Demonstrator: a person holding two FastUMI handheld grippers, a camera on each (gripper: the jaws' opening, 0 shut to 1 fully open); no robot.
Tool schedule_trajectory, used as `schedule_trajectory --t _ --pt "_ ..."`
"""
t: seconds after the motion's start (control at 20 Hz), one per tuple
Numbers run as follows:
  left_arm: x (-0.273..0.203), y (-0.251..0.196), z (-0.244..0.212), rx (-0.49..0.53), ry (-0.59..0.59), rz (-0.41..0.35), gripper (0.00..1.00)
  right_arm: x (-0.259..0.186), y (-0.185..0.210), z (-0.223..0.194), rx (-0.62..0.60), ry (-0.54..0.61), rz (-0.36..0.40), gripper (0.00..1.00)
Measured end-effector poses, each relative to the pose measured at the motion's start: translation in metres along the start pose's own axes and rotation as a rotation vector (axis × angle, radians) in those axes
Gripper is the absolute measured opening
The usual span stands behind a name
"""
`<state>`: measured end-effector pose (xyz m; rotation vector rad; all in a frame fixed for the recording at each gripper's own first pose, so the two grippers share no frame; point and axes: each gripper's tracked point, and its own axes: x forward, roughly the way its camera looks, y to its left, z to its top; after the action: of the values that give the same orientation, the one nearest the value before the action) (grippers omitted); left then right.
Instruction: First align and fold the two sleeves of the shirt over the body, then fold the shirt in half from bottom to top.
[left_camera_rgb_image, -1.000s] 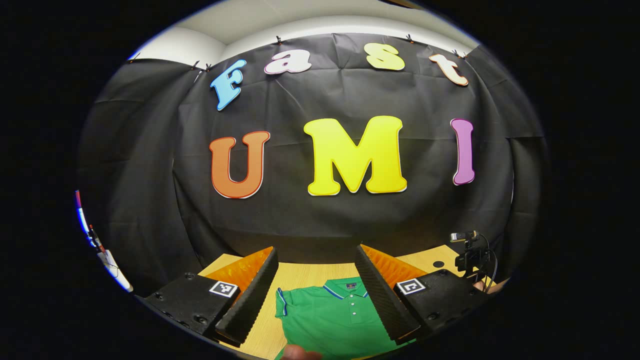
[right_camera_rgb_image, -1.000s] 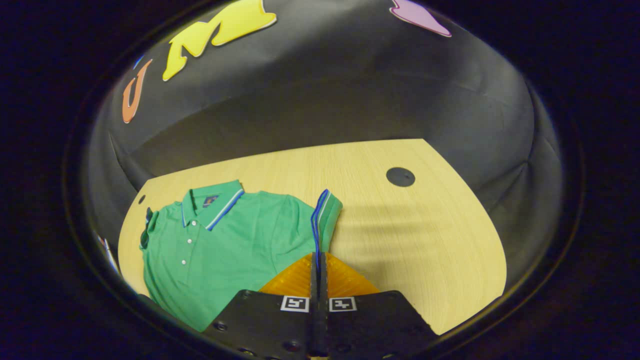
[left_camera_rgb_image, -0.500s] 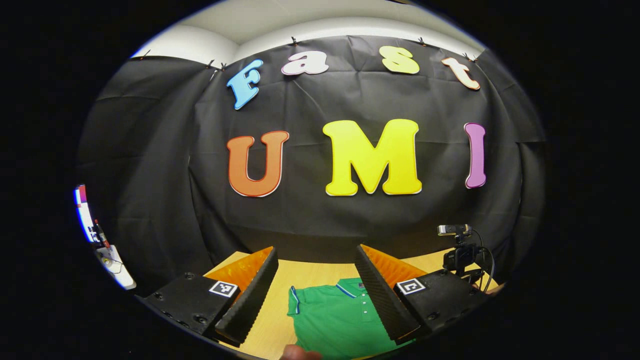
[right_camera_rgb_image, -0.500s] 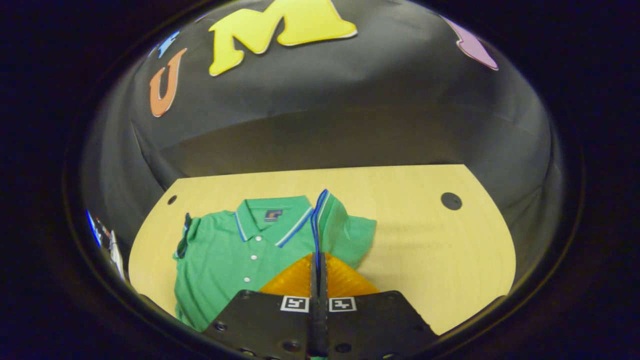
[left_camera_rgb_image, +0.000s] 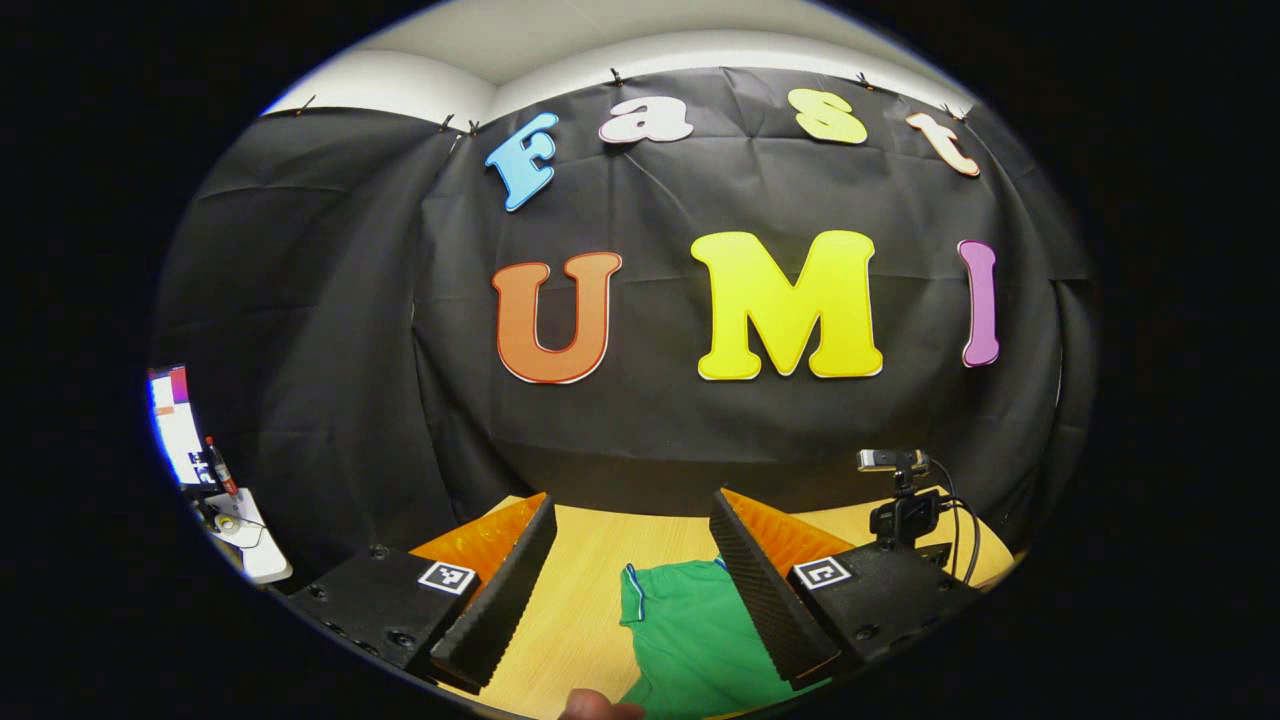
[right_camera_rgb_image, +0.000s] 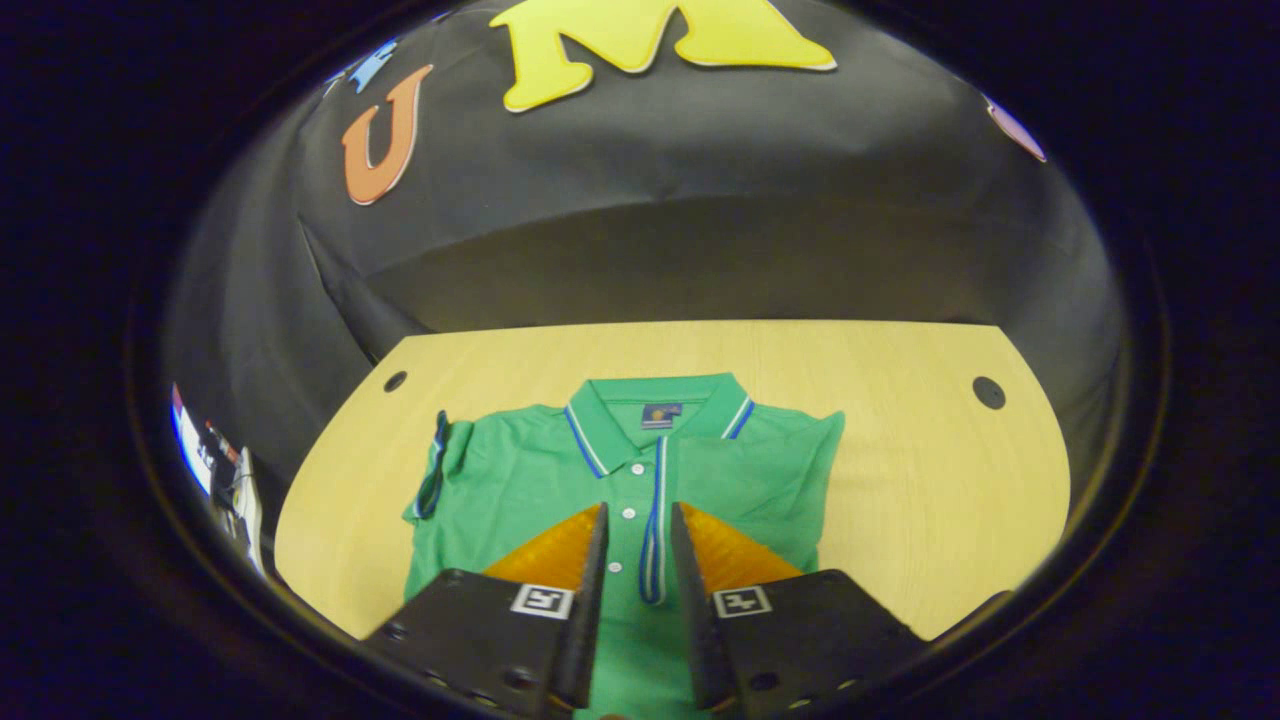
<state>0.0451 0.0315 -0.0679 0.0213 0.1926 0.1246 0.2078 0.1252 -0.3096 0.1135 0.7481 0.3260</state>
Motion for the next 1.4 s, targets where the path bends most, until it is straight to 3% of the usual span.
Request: schedule_trajectory --t 0.15,0.45,0.75,1.05,1.3,1.35,1.4 --pt "0.012 0.001 -0.013 0.012 0.009 -0.036 0.99 -0.027 0.001 0.014 -0.071 -0.067 -0.025 0.99" --pt "0.054 -0.007 -0.111 0.023 0.173 -0.104 1.00 -0.108 0.001 0.039 -0.157 -0.202 -0.064 0.96" --pt "0.107 -0.012 -0.201 -0.021 0.326 -0.139 1.00 -0.188 -0.016 0.034 -0.187 -0.254 -0.139 0.96" --pt "0.147 -0.006 -0.276 0.045 0.467 -0.138 1.00 -0.217 -0.036 0.015 -0.166 -0.223 -0.185 0.97" --pt "0.165 -0.003 -0.315 0.076 0.539 -0.140 0.96 -0.218 -0.049 -0.029 -0.160 -0.111 -0.203 0.98" --pt "0.165 -0.003 -0.319 0.067 0.554 -0.148 0.94 -0.219 -0.052 -0.034 -0.154 -0.106 -0.207 0.98" --pt "0.168 -0.006 -0.317 0.047 0.533 -0.168 0.83 -0.221 -0.054 -0.035 -0.146 -0.104 -0.209 0.97"
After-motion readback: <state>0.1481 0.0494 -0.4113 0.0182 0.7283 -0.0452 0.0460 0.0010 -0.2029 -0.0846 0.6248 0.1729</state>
